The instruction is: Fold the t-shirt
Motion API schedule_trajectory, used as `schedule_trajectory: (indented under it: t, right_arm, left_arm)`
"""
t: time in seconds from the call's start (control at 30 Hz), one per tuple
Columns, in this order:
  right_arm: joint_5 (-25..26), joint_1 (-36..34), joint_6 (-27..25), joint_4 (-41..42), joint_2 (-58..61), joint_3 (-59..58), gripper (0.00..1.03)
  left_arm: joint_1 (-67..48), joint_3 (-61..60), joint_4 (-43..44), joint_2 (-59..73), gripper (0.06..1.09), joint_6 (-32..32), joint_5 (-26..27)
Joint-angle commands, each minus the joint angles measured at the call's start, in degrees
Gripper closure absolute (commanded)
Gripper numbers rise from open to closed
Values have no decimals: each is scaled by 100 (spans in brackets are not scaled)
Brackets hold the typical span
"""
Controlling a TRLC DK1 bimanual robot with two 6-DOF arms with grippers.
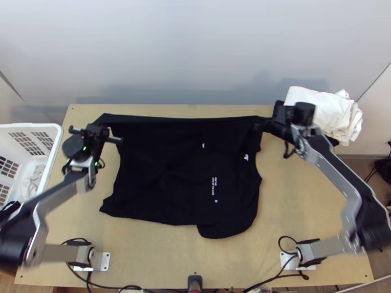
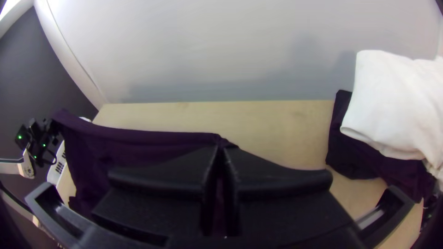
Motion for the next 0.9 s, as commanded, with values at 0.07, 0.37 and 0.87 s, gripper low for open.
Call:
schedule_trajectory:
  t: [0.07,0.37,0.87]
  right_arm:
    - [306,21,-231,732,2073,1093,99]
    - [895,-41,-204,732,3391,2807,99]
    - [1009,205,-213,-586,3628,3791,3]
  left_arm:
    - [215,1442,550,2423,105,64,-21]
    - [382,3173,523,3777,105,20,-364]
    - [118,2962,40,3381,16,-6,-513]
